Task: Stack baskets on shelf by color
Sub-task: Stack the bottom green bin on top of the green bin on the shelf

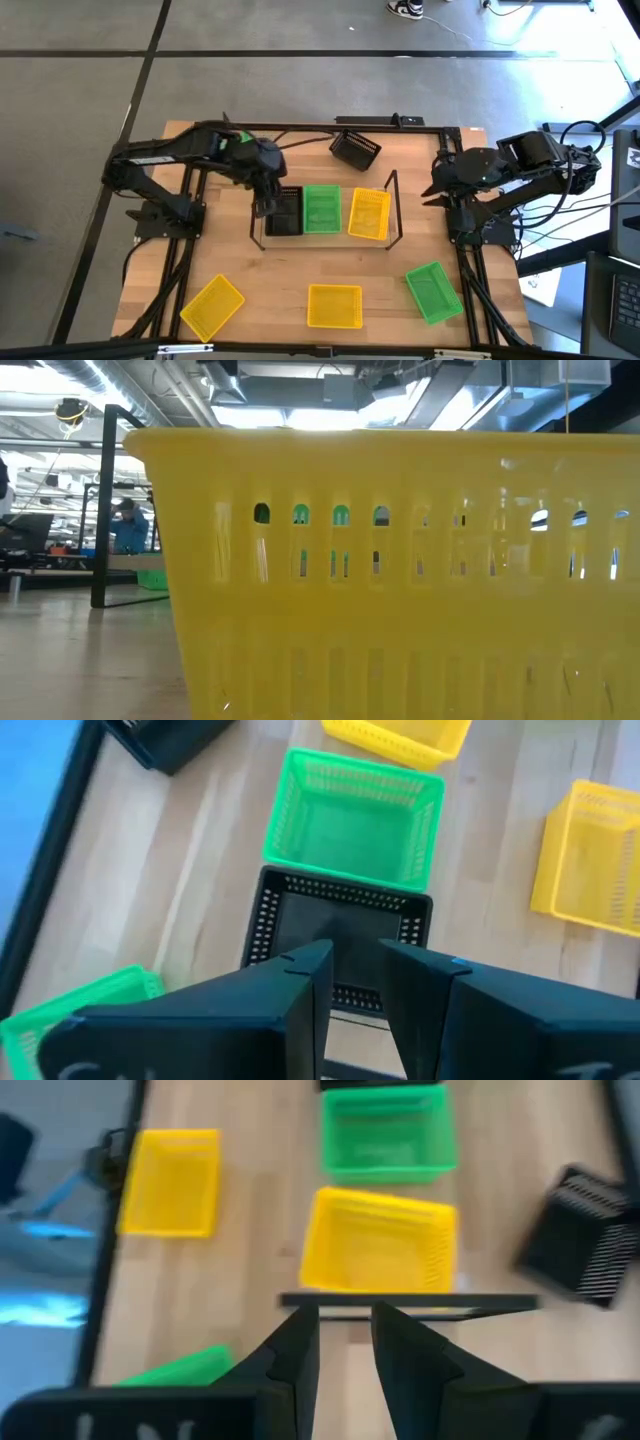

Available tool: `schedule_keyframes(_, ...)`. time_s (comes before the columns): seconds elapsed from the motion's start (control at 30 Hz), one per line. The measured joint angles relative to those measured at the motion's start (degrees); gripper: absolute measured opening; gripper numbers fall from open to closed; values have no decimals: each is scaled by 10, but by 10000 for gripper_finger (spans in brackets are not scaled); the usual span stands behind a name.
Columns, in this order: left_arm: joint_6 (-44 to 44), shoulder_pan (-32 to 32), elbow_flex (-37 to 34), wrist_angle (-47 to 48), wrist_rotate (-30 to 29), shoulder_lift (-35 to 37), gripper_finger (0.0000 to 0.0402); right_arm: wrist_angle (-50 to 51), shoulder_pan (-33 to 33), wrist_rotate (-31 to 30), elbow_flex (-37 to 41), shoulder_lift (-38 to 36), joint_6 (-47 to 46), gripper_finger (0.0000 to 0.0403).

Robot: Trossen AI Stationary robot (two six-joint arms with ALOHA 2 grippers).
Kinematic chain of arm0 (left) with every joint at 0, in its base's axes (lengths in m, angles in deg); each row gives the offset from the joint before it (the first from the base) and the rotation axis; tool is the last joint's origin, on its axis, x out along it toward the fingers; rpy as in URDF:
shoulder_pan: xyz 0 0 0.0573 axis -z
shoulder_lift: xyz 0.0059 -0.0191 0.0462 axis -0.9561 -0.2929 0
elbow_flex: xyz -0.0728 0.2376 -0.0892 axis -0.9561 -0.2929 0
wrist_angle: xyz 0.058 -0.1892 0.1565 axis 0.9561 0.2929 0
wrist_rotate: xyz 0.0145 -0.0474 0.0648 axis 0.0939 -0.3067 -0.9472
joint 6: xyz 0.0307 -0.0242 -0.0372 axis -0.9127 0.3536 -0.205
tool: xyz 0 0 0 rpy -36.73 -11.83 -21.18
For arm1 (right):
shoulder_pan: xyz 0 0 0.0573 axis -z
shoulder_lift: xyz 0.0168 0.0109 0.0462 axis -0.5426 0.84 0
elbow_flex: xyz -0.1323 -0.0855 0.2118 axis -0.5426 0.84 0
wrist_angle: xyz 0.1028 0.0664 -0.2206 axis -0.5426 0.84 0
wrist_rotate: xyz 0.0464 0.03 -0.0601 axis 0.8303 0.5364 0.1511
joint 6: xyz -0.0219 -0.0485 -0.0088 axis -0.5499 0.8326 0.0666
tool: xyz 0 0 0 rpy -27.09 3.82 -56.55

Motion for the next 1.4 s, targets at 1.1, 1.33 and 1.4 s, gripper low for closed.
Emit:
schedule_keyframes(1.1,73,108,0,-7,-76,26,70,-17,-154,153,319,51,-15,94)
schedule_keyframes(1.33,73,108,0,-7,-76,26,70,-169,-172,153,403,51,-41,94)
schedule_keyframes(1.4,73,108,0,-7,-76,26,70,-205,-175,153,425,51,-49,94)
